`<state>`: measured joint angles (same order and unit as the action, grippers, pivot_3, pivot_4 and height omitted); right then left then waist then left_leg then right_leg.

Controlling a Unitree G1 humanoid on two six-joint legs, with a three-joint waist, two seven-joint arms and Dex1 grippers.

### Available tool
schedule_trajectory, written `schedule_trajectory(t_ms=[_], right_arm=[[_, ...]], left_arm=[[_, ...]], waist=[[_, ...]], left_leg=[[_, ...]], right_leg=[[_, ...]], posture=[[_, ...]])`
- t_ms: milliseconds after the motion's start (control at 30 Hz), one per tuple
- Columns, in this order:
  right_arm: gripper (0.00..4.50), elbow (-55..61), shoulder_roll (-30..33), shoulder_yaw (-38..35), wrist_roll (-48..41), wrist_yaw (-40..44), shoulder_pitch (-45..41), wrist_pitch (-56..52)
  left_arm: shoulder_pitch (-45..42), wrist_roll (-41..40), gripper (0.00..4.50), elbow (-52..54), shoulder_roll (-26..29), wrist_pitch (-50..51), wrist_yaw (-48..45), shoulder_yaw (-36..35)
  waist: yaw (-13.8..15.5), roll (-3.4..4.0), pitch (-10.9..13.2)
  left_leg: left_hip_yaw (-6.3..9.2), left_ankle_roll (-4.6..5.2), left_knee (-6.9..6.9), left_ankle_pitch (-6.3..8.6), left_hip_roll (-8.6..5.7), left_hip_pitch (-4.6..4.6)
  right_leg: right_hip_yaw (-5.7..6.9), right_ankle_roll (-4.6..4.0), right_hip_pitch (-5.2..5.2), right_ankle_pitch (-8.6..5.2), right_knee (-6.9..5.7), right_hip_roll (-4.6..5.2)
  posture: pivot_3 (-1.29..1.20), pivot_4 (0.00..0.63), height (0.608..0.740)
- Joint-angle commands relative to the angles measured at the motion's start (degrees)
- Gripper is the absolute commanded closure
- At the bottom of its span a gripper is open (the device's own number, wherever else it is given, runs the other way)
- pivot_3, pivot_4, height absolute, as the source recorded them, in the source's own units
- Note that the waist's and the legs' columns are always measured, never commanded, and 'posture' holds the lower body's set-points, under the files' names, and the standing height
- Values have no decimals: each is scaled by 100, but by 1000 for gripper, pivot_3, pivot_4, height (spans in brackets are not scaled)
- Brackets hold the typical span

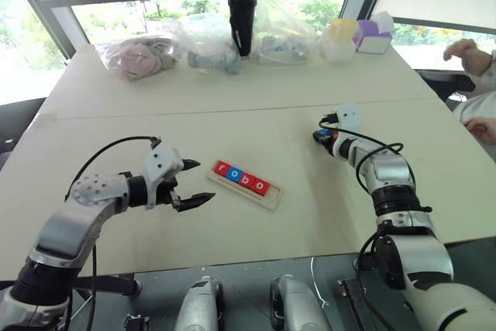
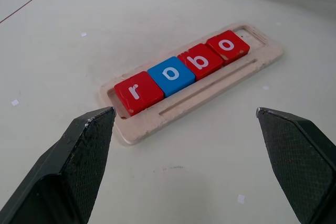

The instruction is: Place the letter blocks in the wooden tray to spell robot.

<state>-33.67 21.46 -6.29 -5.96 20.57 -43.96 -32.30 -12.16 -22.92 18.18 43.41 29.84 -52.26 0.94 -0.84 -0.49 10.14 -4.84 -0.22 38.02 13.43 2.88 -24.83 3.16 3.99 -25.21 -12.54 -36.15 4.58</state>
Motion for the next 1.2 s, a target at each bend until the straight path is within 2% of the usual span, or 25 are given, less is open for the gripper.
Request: schedule_trajectory(t_ms=[33, 100, 233, 300, 367, 467, 633, 900, 967, 1033, 1100, 1133, 1200], right_arm=[[3284, 431, 39, -64, -66, -50, 119, -157], [3284, 995, 102, -169, -165, -73, 233, -431], [3284, 3255, 185, -634, -381, -538, 875, -1898], [3284, 4513, -134, -1016, -376, -1068, 1282, -3017], [3284, 5601, -728, -1393, -274, -1589, 1589, -4109], [3284, 6748, -1590, -1500, -82, -2072, 1843, -5212], [3284, 7576, -2318, -1145, 52, -2359, 2019, -5965], [3284, 7644, -2665, -884, 182, -2480, 2402, -6020], [2252, 7609, -2653, -874, 183, -2456, 2419, -6019], [1404, 7597, -2585, -848, 169, -2415, 2413, -5985], [281, 7583, -2377, -715, 106, -2305, 2399, -5991], [34, 7580, -2311, -672, 78, -2253, 2393, -6001], [34, 7709, -1846, -386, -247, -1796, 2341, -5927]], left_arm=[[-78, 4, 0, 106, -6, -66, 5, -51], [-60, -3, 0, 128, -4, -64, 5, -59], [-35, -33, 0, 128, 9, -85, -31, -92], [-62, -27, 0, 77, -13, -115, -54, -65], [-105, -6, 0, 11, -63, -147, -70, 3], [-197, 16, 0, -93, -134, -182, -138, 107], [-389, 76, 0, -319, -167, -274, -286, 227], [-497, 181, 0, -516, -172, -401, -402, 276], [-482, 202, 0, -521, -175, -415, -397, 269], [-463, 215, 0, -514, -175, -419, -396, 257], [-442, 241, 0, -506, -168, -421, -389, 247], [-437, 252, 0, -504, -166, -422, -387, 244], [-428, 269, 0, -496, -170, -419, -371, 234]], waist=[[3, 0, 0], [4, 0, 0], [25, 2, 1], [22, 2, 0], [20, -1, -5], [-3, 1, -5], [-6, 7, -3], [-4, 7, -3], [-9, 7, -3], [-11, 7, -3], [-12, 7, -3], [-11, 7, -3], [-13, 8, -3]], left_leg=[[0, 0, 0, 0, 0, 0], [-1, 0, 0, 0, 0, 0], [2, 0, -1, 0, 1, -4], [8, 0, -2, 0, 2, -8], [15, -1, -3, 1, 4, -8], [23, -1, -3, 1, 8, -7], [23, -1, -1, 1, 8, -7], [23, -2, -3, 1, 3, -25], [25, -2, -3, 1, 3, -25], [28, -2, -3, 1, 4, -25], [28, -2, -3, 1, 4, -25], [28, -2, -3, 1, 4, -25], [28, -2, -3, 1, 5, -25]], right_leg=[[0, 0, 0, 0, 0, 0], [0, 0, 0, 0, 0, 0], [0, 2, -5, 0, 0, 2], [0, 3, -9, -1, 0, 1], [2, 3, -9, -1, -2, 1], [5, -3, -11, -2, -4, -5], [3, -12, -14, 0, -1, 0], [4, -10, -23, -2, 10, 3], [5, -10, -23, -2, 10, 2], [7, -10, -24, -2, 9, 1], [7, -10, -24, -2, 9, 1], [7, -10, -24, -3, 9, 2], [7, -10, -24, -3, 10, 2]], posture=[[0, 150, 740], [0, 150, 740], [0, 150, 740], [0, 150, 740], [0, 150, 740], [0, 150, 740], [0, 150, 740], [0, 150, 740], [0, 150, 740], [0, 150, 740], [0, 150, 740], [0, 150, 740], [0, 150, 740]])
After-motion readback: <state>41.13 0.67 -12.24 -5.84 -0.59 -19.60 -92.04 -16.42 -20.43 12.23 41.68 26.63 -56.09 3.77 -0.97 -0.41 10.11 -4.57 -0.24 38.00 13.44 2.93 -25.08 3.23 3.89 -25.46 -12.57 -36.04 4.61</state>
